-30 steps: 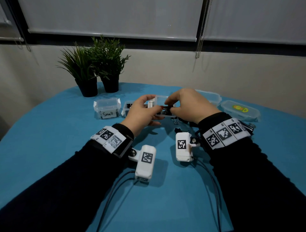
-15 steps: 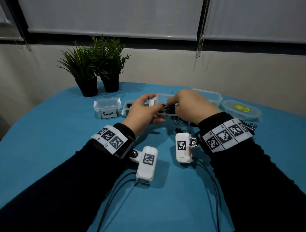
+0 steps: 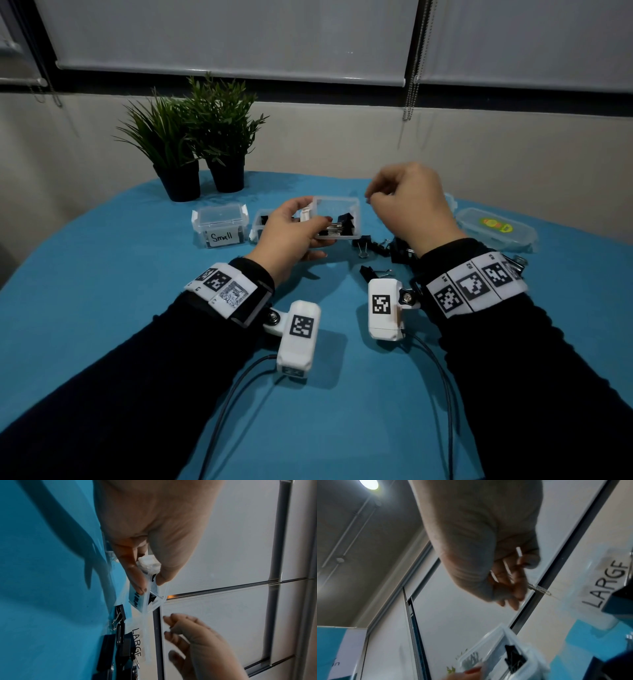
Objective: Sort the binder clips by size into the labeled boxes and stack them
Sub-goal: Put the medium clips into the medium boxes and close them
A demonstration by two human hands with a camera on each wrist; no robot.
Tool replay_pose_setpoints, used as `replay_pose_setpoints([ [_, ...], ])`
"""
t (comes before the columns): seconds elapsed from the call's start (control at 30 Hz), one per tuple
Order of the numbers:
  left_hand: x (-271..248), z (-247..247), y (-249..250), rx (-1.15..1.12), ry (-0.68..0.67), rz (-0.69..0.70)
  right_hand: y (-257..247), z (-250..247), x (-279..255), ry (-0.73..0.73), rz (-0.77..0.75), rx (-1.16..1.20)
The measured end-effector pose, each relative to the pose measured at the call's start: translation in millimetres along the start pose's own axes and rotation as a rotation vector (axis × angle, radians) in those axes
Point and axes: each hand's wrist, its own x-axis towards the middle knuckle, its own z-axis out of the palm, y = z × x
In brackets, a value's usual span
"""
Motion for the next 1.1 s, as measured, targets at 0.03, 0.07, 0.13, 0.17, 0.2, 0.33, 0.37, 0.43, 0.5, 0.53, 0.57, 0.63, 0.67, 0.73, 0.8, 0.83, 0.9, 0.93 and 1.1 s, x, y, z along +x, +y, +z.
replay_pose_setpoints([
  [0.03, -1, 0, 1, -0.004, 0.001, 0.002, 3, -2, 1, -0.019, 0.071, -0.035],
  [0.07, -1, 0, 1, -0.007, 0.004, 0.005, 5, -4, 1, -0.089, 0.146, -0.098],
  [0.13, -2, 0, 2, -0.020, 0.014, 0.009, 6, -7, -3, -0.314, 0.272, -0.226],
  [0.17, -2, 1, 3, -0.038, 0.017, 0.008, 6, -6, -6, -0.427, 0.314, -0.255],
  [0.2, -2, 1, 3, -0.059, 0.017, 0.002, 5, -5, -9, -0.519, 0.346, -0.256],
  [0.33, -1, 4, 3, -0.123, 0.002, -0.030, 3, 4, -13, -0.661, 0.363, -0.261],
  [0.37, -1, 4, 3, -0.128, -0.005, -0.031, 2, 5, -13, -0.673, 0.355, -0.259],
  [0.43, -1, 4, 2, -0.136, -0.021, -0.034, 0, 5, -15, -0.673, 0.338, -0.261],
  [0.5, -1, 4, 2, -0.145, -0.032, -0.040, -1, 5, -16, -0.659, 0.312, -0.291],
  [0.53, -1, 4, 2, -0.150, -0.034, -0.043, -1, 5, -16, -0.652, 0.310, -0.304],
  [0.57, 0, 3, 1, -0.154, -0.033, -0.046, 0, 5, -16, -0.646, 0.316, -0.311],
  [0.63, 0, 3, 1, -0.158, -0.034, -0.047, 1, 5, -14, -0.626, 0.329, -0.320],
  [0.67, 1, 3, 1, -0.155, -0.035, -0.047, 2, 4, -14, -0.612, 0.331, -0.324],
  [0.73, 1, 3, 0, -0.149, -0.038, -0.047, 2, -1, -12, -0.572, 0.336, -0.328],
  [0.8, 2, 3, 0, -0.148, -0.040, -0.048, 5, -5, -7, -0.498, 0.367, -0.306],
  [0.83, 2, 2, 0, -0.148, -0.042, -0.050, 7, -6, -4, -0.449, 0.401, -0.259],
  [0.9, 2, 2, 0, -0.148, -0.046, -0.055, 10, -8, 3, -0.339, 0.466, -0.041],
  [0.93, 2, 2, 0, -0.150, -0.048, -0.059, 9, -8, 4, -0.279, 0.474, 0.115],
  [1.1, 1, 4, 2, -0.179, -0.075, -0.076, -6, -5, -3, -0.148, 0.277, 0.764],
])
